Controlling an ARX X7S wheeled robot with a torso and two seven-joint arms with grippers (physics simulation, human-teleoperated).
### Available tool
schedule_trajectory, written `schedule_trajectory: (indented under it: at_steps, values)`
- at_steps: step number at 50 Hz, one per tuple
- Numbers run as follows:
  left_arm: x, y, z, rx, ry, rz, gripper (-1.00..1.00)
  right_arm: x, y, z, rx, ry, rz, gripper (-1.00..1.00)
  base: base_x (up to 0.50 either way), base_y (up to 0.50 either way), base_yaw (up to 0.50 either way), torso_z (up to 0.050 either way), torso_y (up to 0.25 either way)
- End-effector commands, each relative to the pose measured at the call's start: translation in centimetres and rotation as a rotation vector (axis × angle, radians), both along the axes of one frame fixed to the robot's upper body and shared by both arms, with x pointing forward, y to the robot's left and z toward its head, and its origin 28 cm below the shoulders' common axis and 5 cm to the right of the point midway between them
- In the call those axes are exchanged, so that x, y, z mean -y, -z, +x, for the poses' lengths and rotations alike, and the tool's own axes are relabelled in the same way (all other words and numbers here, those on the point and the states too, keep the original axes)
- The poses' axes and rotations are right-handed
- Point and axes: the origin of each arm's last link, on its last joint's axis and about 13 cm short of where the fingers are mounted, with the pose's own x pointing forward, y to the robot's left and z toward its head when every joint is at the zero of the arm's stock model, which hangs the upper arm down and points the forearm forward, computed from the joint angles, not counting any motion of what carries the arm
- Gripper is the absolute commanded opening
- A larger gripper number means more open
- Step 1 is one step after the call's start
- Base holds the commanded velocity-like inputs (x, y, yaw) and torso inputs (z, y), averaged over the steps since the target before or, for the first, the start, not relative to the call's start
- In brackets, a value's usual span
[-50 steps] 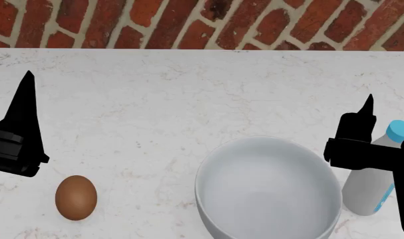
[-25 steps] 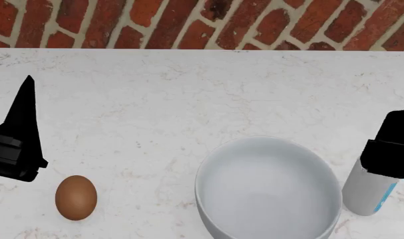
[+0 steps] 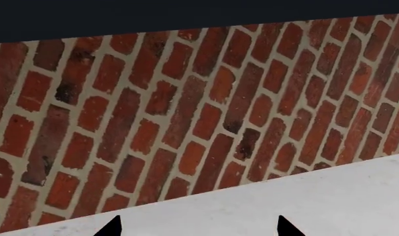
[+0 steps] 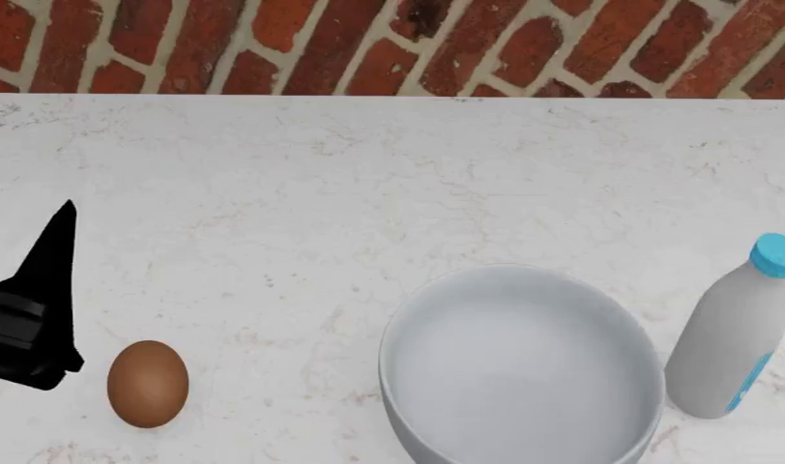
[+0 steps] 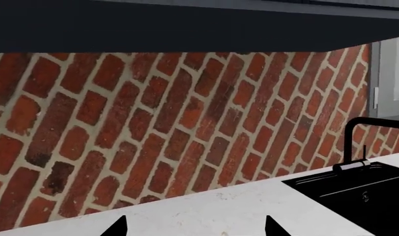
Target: Place the eggs and milk next to the bowl.
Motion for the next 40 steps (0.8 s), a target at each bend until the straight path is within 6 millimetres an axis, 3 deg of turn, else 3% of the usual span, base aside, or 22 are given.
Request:
schedule_trajectory:
  at_steps: [1,16,40]
  values:
    - [-0.6,0.1,-1.1,-0.128,0.012,0.016,1.0,0.2,0.2,-0.7,0.009,0.013,0.0,1.0,0.0,0.0,0.0,0.0,0.0]
    - [-0.8,0.7,-3.0,-0.336,0.094,-0.018,1.0,0.2,0.4,-0.9,0.008,0.009,0.005,1.0,0.0,0.0,0.0,0.0,0.0]
    - [-0.4,0.8,-5.3,-0.413,0.166,-0.024,1.0,0.2,0.8,-0.9,0.003,0.0,0.015,1.0,0.0,0.0,0.0,0.0,0.0]
